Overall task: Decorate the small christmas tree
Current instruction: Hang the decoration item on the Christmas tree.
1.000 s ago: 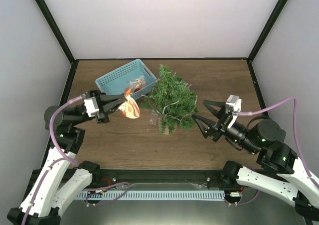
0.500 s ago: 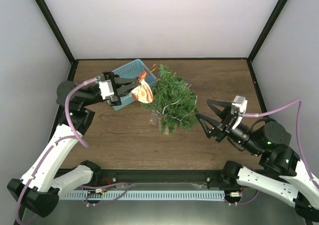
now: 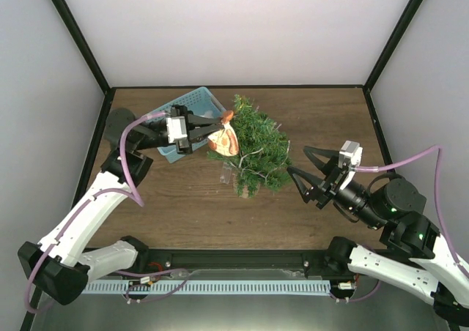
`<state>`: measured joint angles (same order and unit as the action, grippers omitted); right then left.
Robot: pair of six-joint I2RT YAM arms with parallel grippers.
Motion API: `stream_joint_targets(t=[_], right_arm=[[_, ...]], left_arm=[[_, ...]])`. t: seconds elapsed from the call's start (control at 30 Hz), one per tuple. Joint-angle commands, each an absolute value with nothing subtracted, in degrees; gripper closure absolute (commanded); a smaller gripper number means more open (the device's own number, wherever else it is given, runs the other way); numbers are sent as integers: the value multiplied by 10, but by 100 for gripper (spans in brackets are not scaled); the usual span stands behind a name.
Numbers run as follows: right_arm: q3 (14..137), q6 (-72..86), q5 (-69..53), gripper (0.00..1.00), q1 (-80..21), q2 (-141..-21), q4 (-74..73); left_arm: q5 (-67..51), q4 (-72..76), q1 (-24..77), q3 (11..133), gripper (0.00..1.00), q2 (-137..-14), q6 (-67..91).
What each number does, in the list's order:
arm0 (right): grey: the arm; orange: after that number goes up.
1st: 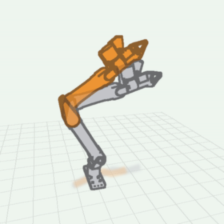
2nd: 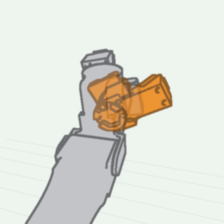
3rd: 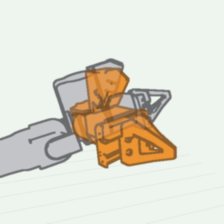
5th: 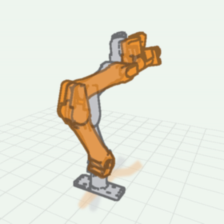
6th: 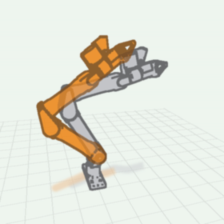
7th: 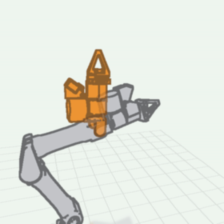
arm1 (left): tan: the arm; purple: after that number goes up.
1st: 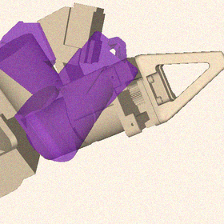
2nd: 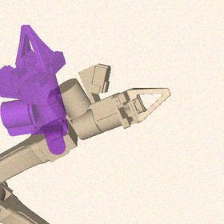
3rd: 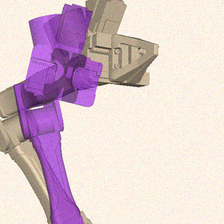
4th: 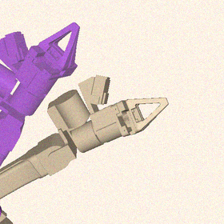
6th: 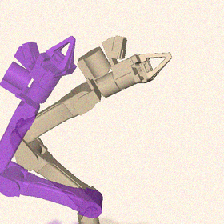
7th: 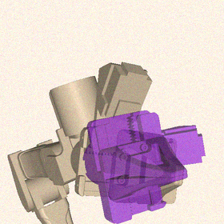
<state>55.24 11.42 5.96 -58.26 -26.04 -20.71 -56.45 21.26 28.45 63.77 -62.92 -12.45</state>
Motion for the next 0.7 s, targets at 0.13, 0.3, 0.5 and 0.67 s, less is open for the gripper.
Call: stream_joint_targets(t=[0.13,0.3,0.5,0.67], right_arm=[[549,124,70,25,-583,-253,-211],[545,114,84,25,-584,-257,-195],[593,127,105,29,-584,-317,-135],[676,168,121,50,-584,-416,-104]], left_arm=[[-544,126,295,658,96,-644,-242],[-536,127,296,657,96,-645,-248],[-501,141,295,651,96,-636,-263],[-505,155,295,639,96,-631,-256]])
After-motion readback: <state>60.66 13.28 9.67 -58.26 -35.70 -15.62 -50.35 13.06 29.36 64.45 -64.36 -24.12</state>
